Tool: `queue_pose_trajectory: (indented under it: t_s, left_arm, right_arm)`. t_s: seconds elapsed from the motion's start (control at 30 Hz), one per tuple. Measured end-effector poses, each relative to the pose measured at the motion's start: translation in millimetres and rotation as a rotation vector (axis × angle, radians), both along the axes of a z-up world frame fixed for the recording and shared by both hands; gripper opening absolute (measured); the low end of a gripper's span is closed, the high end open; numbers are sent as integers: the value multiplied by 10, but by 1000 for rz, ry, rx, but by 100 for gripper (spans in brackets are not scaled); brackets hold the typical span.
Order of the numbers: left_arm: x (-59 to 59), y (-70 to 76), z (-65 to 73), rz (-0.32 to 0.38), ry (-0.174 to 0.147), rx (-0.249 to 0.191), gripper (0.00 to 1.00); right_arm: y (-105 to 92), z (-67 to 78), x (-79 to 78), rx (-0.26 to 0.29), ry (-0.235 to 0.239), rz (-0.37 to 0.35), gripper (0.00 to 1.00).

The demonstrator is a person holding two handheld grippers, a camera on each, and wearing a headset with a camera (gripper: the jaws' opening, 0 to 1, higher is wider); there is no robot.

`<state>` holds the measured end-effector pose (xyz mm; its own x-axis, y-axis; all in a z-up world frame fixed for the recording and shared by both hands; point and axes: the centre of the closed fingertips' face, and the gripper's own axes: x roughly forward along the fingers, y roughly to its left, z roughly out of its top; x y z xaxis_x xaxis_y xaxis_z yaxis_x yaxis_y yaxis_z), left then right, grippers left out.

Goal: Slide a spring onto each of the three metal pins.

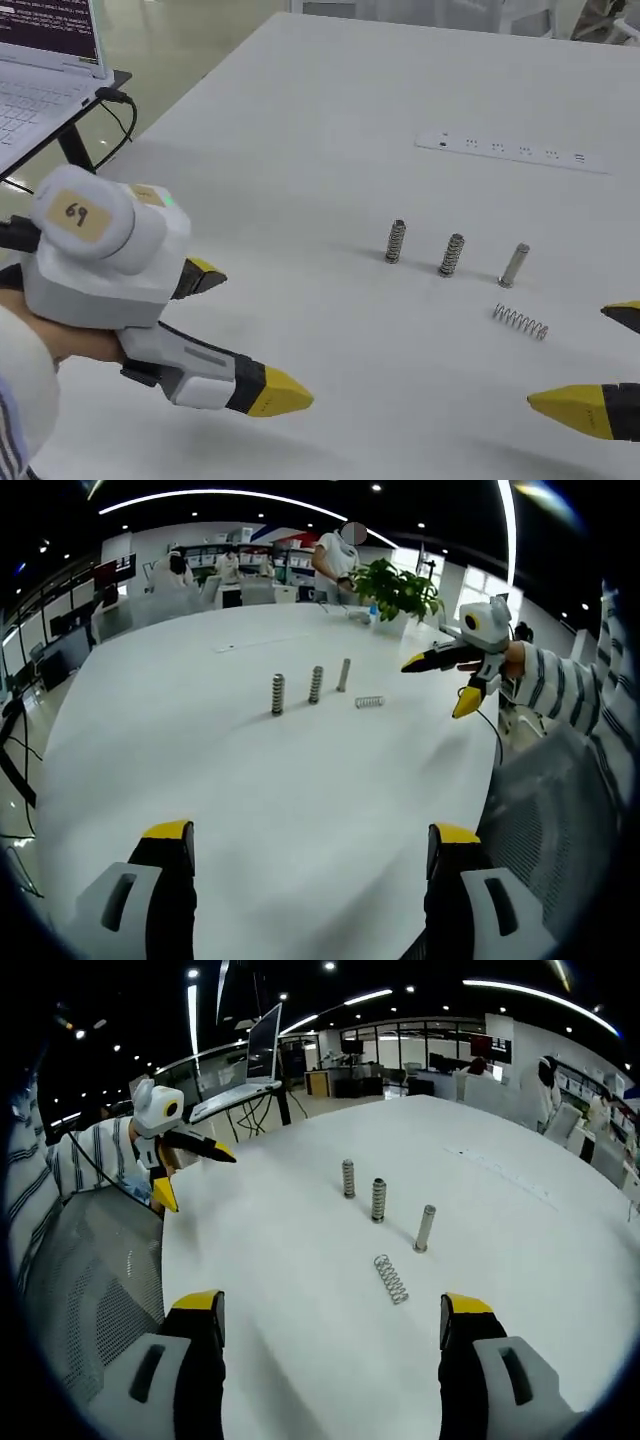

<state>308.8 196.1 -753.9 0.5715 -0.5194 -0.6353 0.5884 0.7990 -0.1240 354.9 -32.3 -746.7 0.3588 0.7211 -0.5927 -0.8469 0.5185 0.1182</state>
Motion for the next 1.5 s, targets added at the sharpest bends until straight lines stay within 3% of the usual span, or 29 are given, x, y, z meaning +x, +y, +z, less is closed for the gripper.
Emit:
queue_pose_trajectory:
  t_s: [0.07, 0.37, 0.47, 0.57, 0.87, 1.03, 1.3, 1.4, 1.5]
  left_arm:
    - [3, 22, -4, 10, 1, -2, 94]
    - [-5, 67, -46, 24, 18, -5, 94]
    - [-6, 73, -59, 29, 22, -12, 94]
    - [-2, 59, -56, 27, 21, -21, 94]
    - [41, 139, -57, 28, 20, 2, 94]
    - [122, 94, 30, -15, -30, 18, 91]
    - [240, -108, 104, -97, -61, 17, 85]
    - [265, -213, 140, -170, -90, 32, 80]
    - [292, -289, 159, -198, -89, 38, 76]
  right_arm:
    - [-39, -24, -12, -1, 4, -16, 95]
    - [-127, -69, -62, 24, 19, -73, 100]
    - [-79, -6, -93, 84, 8, -80, 99]
    - [-60, 22, -106, 110, 10, -91, 99]
    - [-36, -11, -158, 103, 18, -99, 99]
    - [-41, -1, -167, 105, 17, -111, 99]
    - [-40, 41, -196, 120, 16, -129, 99]
    - [-41, 54, -213, 126, 13, -134, 99]
    - [-64, 59, -221, 132, 13, -146, 99]
